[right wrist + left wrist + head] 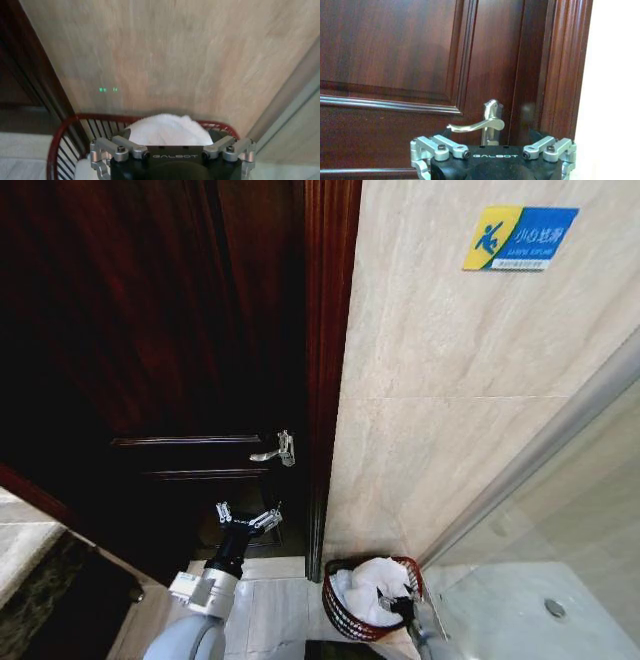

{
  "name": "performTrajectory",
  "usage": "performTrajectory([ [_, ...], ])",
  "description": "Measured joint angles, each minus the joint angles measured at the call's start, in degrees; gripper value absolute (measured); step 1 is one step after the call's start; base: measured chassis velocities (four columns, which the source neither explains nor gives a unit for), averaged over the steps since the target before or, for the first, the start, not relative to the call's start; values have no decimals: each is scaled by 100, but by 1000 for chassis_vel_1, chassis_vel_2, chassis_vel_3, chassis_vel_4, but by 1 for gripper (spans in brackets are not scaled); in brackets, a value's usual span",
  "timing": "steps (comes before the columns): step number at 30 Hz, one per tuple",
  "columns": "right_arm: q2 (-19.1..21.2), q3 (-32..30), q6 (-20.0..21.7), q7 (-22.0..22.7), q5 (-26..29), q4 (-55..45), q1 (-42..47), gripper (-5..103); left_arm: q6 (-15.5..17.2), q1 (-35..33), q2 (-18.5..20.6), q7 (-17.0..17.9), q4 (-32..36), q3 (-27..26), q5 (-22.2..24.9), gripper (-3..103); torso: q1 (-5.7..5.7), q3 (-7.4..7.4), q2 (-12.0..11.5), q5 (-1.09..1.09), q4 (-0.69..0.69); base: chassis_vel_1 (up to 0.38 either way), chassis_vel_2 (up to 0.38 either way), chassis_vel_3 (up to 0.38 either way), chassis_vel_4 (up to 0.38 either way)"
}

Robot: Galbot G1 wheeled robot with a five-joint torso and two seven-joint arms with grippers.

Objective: Discard the used towel into the hamper.

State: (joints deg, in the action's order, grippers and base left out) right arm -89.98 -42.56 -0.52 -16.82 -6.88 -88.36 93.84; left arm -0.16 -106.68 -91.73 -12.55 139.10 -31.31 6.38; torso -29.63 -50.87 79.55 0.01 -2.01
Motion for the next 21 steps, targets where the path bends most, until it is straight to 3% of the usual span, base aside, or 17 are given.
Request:
performTrajectory([
  [7, -215, -126, -588, 225, 581, -1665, 1105, 100, 0, 0, 0, 0, 0, 0, 0, 100, -1, -2, 3, 0, 0, 0, 0, 0, 0],
  [12, -215, -99, -739, 296, 884, -2664, 1513, 100, 0, 0, 0, 0, 0, 1, 0, 100, -3, -3, 5, -1, 0, 0, 0, 0, 0],
  [21, -228, 156, -958, 327, 840, -4097, 1820, 100, 0, 0, 0, 0, 0, 0, 0, 100, -4, -4, 6, -1, 0, 0, 0, 0, 0],
])
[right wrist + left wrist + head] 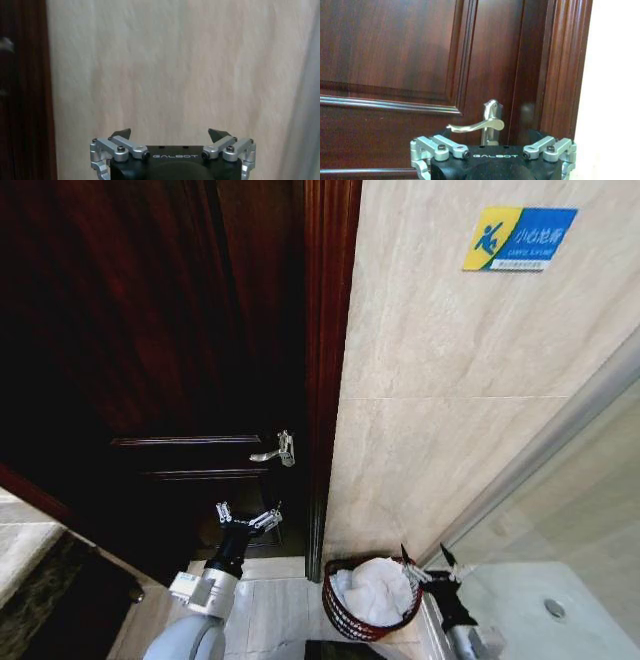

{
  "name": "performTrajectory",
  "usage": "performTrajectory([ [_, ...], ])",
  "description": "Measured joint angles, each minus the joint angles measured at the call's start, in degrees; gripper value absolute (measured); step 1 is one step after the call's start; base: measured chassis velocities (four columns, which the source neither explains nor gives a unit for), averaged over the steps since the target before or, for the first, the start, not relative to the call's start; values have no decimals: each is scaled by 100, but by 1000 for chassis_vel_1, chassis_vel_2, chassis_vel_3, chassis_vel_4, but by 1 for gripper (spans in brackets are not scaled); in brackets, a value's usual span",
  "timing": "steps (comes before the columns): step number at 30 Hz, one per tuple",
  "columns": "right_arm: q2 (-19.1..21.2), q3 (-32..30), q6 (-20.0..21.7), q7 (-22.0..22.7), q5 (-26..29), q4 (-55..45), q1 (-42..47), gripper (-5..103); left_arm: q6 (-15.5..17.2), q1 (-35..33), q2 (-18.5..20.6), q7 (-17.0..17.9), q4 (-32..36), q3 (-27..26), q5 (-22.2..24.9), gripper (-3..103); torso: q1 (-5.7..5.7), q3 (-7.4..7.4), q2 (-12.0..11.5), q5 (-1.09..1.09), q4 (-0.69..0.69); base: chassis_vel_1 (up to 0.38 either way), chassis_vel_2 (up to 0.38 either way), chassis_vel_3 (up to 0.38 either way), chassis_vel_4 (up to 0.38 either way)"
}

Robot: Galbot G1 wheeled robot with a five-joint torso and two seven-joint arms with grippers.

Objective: Discard the used towel into the hamper.

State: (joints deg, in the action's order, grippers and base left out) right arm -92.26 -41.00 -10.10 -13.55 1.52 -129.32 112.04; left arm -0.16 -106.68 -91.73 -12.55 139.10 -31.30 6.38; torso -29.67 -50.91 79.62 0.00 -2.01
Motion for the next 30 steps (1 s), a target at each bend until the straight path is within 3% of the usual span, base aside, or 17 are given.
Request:
performTrajectory([
  [6, 3, 177, -220, 75, -332, -443, 53, 100, 0, 0, 0, 0, 0, 0, 0, 100, 0, -1, 1, 0, 0, 0, 0, 0, 0],
  [14, 7, 263, -25, 90, -272, -1078, -21, 100, 0, 0, 0, 0, 0, 0, 0, 100, 0, -1, 2, 0, 0, 0, 0, 0, 0],
  [30, 11, 818, -24, 31, -645, -1000, -145, 100, 0, 0, 0, 0, 0, 0, 0, 100, -1, -2, 3, 0, 0, 0, 0, 0, 0],
])
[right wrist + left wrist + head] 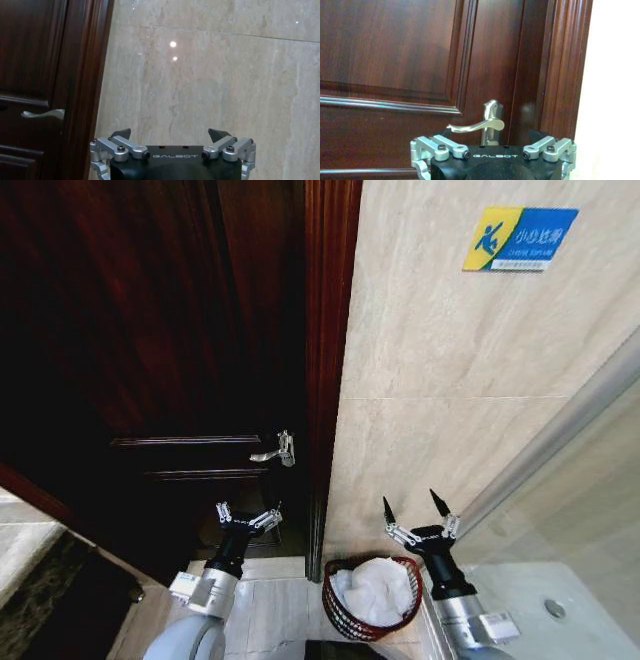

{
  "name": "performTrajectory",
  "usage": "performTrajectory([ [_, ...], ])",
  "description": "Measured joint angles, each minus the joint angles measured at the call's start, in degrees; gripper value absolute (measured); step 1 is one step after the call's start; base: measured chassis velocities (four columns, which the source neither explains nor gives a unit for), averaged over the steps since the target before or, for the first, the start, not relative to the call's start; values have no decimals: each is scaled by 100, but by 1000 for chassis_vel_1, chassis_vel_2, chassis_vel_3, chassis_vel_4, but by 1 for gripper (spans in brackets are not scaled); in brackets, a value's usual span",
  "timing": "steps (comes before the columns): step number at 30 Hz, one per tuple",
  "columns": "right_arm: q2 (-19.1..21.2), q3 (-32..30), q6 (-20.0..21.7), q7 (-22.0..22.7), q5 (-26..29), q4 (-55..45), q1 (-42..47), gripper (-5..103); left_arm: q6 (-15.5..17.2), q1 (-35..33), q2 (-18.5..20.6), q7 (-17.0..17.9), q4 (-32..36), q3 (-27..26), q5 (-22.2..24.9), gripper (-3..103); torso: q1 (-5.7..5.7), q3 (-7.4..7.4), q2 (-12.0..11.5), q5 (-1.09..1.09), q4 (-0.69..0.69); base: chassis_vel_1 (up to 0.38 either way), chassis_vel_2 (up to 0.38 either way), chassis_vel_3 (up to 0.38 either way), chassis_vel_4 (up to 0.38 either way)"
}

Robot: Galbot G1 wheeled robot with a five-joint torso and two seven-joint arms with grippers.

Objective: Discard the used towel into the hamper.

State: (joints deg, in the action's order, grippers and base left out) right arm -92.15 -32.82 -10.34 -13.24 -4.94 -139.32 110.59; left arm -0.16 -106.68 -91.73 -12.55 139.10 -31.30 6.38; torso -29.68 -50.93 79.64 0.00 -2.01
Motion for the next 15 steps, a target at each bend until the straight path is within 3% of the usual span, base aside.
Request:
performTrajectory([
  [15, 1, 87, 54, 47, -143, -32, 21, 100, 0, 0, 0, 0, 0, 0, 0, 100, 0, 0, 0, 0, 0, 0, 0, 0, 0],
])
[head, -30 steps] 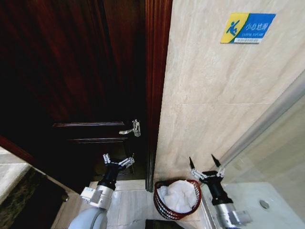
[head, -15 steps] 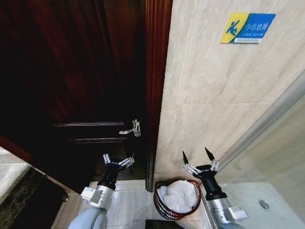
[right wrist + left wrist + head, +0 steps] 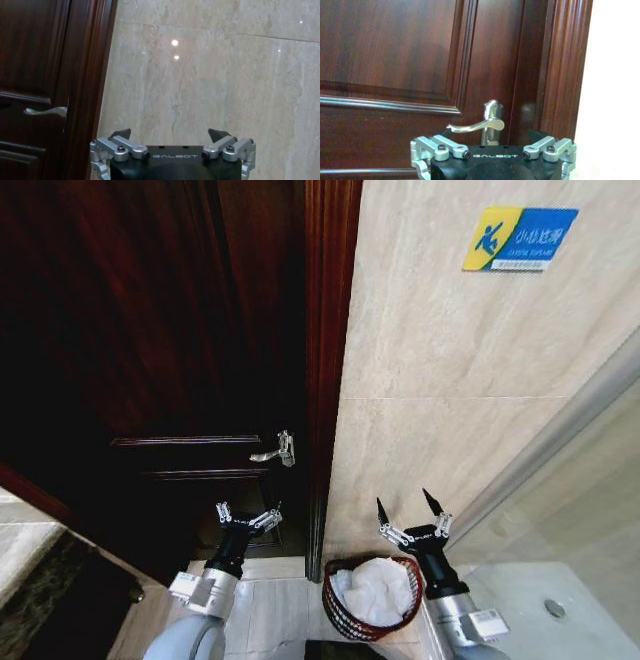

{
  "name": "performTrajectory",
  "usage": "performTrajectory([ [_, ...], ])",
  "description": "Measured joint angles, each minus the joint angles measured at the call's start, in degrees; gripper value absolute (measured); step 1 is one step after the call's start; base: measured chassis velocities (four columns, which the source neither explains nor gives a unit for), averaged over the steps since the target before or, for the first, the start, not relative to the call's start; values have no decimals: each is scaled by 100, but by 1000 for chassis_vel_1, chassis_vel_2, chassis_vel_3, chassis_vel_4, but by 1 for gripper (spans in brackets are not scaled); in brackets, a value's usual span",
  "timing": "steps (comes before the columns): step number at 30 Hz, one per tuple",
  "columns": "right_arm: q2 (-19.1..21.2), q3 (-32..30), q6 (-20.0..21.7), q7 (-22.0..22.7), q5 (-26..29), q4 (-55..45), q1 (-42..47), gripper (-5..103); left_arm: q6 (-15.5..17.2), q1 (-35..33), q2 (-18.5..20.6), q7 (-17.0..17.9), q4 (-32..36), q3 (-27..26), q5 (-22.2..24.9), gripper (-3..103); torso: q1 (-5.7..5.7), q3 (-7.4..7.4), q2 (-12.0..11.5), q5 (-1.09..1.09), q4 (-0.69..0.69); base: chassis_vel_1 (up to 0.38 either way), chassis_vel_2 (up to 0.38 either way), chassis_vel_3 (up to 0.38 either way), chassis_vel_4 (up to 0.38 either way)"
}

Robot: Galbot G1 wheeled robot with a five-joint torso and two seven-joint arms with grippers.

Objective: Discard the used towel into the hamper.

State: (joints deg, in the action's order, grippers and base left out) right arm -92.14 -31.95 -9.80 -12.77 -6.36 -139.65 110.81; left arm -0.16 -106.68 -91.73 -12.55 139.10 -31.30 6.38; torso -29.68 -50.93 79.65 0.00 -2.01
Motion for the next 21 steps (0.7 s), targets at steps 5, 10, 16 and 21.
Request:
performTrajectory([
  [5, 0, 0, 3, 2, 0, 0, 2, 100, 0, 0, 0, 0, 0, 0, 0, 100, 0, 0, 0, 0, 0, 0, 0, 0, 0],
  [10, 0, -1, 3, 4, 0, 0, 3, 100, 0, 0, 0, 0, 0, 0, 0, 100, 0, 0, 0, 0, 0, 0, 0, 0, 0],
  [16, 0, -3, 3, 5, 0, 0, 3, 100, 0, 0, 0, 0, 0, 0, 0, 100, -2, -1, 0, 0, 0, 0, 0, 0, 0],
  [21, 0, -4, 3, 5, 2, 0, 3, 100, 0, 0, 0, 0, 0, 0, 0, 100, -3, -1, -1, 0, 0, 61, -42, -60, 61],
])
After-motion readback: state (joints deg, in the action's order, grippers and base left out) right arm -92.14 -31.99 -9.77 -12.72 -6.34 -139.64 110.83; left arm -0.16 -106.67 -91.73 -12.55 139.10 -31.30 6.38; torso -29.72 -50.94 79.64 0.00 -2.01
